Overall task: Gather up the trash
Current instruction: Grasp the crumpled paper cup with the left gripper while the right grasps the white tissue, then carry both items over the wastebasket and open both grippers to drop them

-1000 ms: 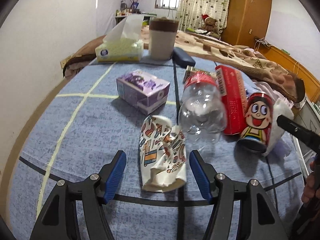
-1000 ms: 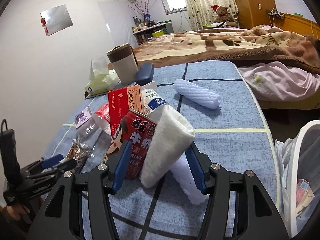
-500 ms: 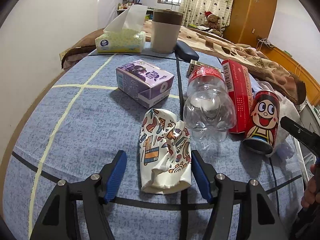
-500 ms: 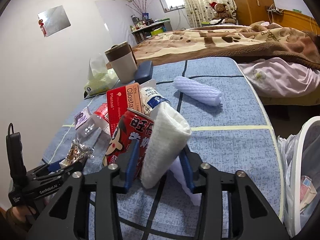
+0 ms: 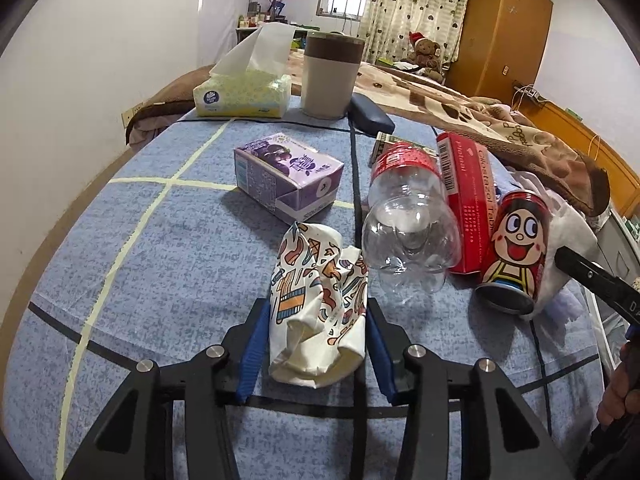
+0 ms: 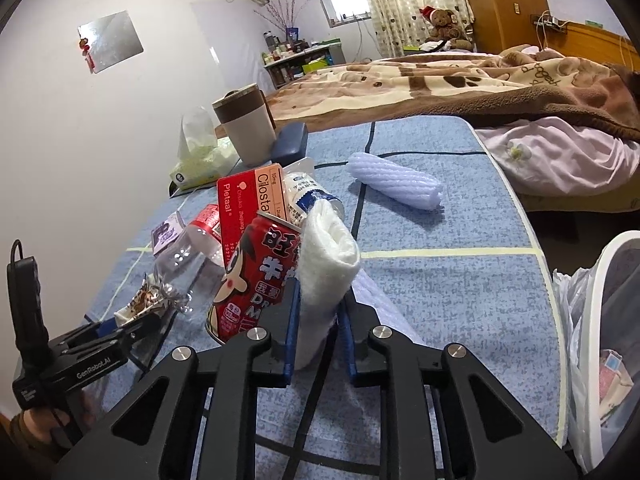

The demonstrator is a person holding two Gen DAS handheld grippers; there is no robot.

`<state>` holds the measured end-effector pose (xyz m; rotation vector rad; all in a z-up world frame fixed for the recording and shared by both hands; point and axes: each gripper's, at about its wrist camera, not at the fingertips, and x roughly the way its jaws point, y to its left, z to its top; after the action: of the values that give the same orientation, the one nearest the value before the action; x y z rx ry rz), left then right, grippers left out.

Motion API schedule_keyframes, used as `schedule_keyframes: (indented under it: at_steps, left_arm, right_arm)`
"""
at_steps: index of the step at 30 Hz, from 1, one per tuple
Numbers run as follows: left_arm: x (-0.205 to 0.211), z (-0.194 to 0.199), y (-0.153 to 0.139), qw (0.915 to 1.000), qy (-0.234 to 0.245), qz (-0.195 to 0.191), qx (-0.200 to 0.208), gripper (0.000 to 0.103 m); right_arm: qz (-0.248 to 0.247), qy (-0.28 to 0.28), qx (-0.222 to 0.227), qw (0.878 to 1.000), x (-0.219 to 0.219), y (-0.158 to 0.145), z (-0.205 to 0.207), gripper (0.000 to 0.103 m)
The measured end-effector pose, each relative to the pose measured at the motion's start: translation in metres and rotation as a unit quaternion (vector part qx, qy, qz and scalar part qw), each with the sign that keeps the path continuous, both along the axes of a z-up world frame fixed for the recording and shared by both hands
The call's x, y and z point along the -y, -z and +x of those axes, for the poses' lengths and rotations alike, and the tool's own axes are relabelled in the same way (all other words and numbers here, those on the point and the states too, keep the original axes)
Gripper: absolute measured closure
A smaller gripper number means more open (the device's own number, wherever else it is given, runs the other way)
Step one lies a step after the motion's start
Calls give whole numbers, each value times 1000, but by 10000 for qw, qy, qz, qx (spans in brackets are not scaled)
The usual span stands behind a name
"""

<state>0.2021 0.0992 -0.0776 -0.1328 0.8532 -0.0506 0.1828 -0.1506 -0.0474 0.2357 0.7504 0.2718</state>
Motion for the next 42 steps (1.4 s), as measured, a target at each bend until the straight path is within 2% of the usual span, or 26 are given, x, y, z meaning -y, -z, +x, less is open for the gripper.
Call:
schedule_keyframes:
  at_steps: [21, 31, 42]
  left_arm:
    - [11, -40, -37, 9985, -18, 12, 542, 57]
    - [44, -62, -68, 9952, 344, 35, 910, 57]
    - [101, -78, -85, 9887, 954, -29, 1156, 57]
  right_arm:
    - [139, 5, 395, 9991, 8, -17, -28, 87]
    - [128, 108, 668, 9976, 24, -35, -50, 87]
    - [105, 460, 924, 9946, 60, -48, -74, 87]
